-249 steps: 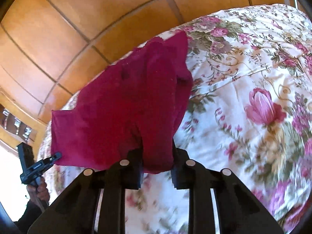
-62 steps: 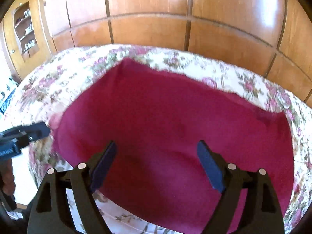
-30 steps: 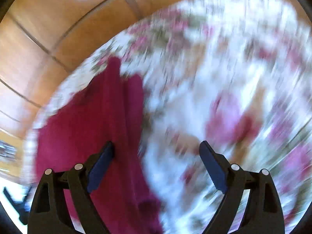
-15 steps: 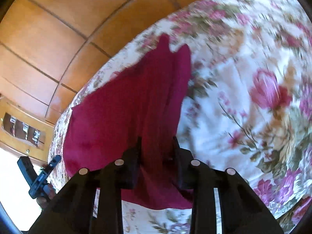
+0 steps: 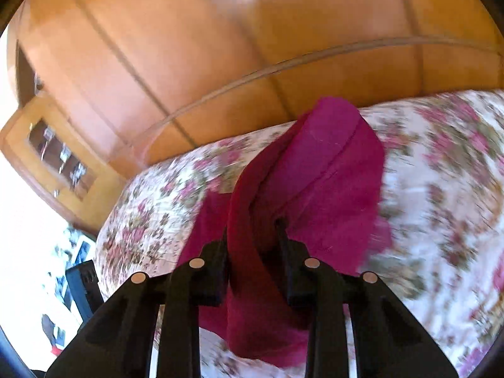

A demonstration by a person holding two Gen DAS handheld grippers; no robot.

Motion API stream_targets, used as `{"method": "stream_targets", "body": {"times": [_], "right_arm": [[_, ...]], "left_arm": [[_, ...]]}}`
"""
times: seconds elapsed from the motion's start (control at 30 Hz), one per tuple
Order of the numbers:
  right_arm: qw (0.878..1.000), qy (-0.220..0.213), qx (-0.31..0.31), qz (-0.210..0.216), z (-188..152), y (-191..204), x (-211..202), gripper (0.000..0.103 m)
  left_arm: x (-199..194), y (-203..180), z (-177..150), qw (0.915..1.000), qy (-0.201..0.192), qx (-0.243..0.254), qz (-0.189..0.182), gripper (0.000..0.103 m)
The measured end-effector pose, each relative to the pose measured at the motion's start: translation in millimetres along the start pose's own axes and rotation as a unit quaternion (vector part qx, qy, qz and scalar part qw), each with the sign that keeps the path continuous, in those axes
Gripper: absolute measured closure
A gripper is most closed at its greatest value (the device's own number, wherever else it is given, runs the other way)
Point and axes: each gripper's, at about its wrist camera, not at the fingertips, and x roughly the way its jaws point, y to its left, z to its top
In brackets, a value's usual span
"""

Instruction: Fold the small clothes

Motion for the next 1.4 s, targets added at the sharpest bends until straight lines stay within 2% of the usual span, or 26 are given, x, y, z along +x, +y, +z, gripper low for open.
{"method": "stream_targets", "body": {"times": [0.1,0.17,0.2,0.23,0.3,0.37,0.47,0.57,0.63,0.7,0.77,0.83,0.87,1.0,1.2,1.27,1.3,1.33,1.4], "right_arm": [[0.999,0.036,-0.028,0.01,-7.5,31.5,40.7,0.08],[0.997,0.057,-0.038,0.024,-16.9,47.4,62.8,0.085],[0.996,0.071,-0.044,0.034,-21.5,56.0,76.5,0.096],[0.994,0.084,-0.051,0.045,-27.3,65.0,87.9,0.103],[0.991,0.101,-0.078,0.031,-38.0,75.8,105.5,0.103],[0.989,0.117,-0.077,0.039,-48.6,77.4,112.9,0.103],[0.989,0.104,-0.082,0.059,-55.6,74.9,99.0,0.103],[0.992,0.077,-0.075,0.071,-56.9,64.3,72.0,0.096],[0.994,0.056,-0.075,0.062,-61.2,53.2,48.4,0.053],[0.995,0.047,-0.083,0.042,-65.5,44.4,30.3,0.053],[0.996,0.038,-0.082,0.02,-70.6,33.4,17.1,0.052],[0.996,0.03,-0.08,-0.006,-75.2,20.9,6.0,0.043],[0.997,0.027,-0.077,-0.014,-76.8,15.9,3.3,0.042],[0.997,0.028,-0.053,-0.039,-84.9,-11.6,-0.6,0.041],[0.998,0.034,-0.037,-0.043,-94.2,-30.0,9.8,0.038],[0.998,0.033,-0.038,-0.044,-95.1,-31.4,12.1,0.035],[0.998,0.032,-0.037,-0.045,-95.0,-32.6,12.0,0.033],[0.998,0.032,-0.038,-0.048,-95.8,-33.0,13.0,0.031],[0.998,0.032,-0.038,-0.049,-98.3,-33.1,12.7,0.031]], "left_arm": [[-4.3,9.5,3.2,0.9994,-0.001,-0.026,-0.022,0.057],[-7.0,16.6,5.5,0.9985,-0.003,-0.041,-0.036,0.057],[-8.2,20.1,6.8,0.998,-0.004,-0.048,-0.042,0.057],[-9.4,24.9,8.7,0.9971,-0.004,-0.057,-0.049,0.057],[-11.1,32.4,11.8,0.9955,-0.005,-0.073,-0.06,0.057],[-13.4,39.4,15.0,0.9941,-0.008,-0.086,-0.065,0.057],[-18.9,41.7,20.4,0.9937,-0.015,-0.084,-0.072,0.057],[-17.1,34.8,28.0,0.9941,-0.014,-0.07,-0.082,0.057],[-11.2,26.4,36.8,0.9941,-0.007,-0.058,-0.091,0.055],[-0.7,16.3,48.3,0.993,0.003,-0.048,-0.108,0.046],[14.0,9.5,60.9,0.9915,0.013,-0.043,-0.122,0.045],[33.5,4.9,70.7,0.9887,0.038,-0.045,-0.138,0.038],[47.3,3.4,76.2,0.988,0.053,-0.049,-0.136,0.037],[89.5,-0.7,90.2,0.983,0.1,-0.066,-0.139,0.037],[120.5,-9.7,103.1,0.977,0.128,-0.069,-0.156,0.037],[126.1,-19.4,104.4,0.9767,0.134,-0.054,-0.159,0.043],[128.5,-26.4,103.8,0.9782,0.135,-0.041,-0.153,0.056],[130.1,-31.8,104.1,0.9798,0.135,-0.029,-0.144,0.073],[126.4,-40.6,104.1,0.9846,0.123,-0.005,-0.124,0.081]]}}
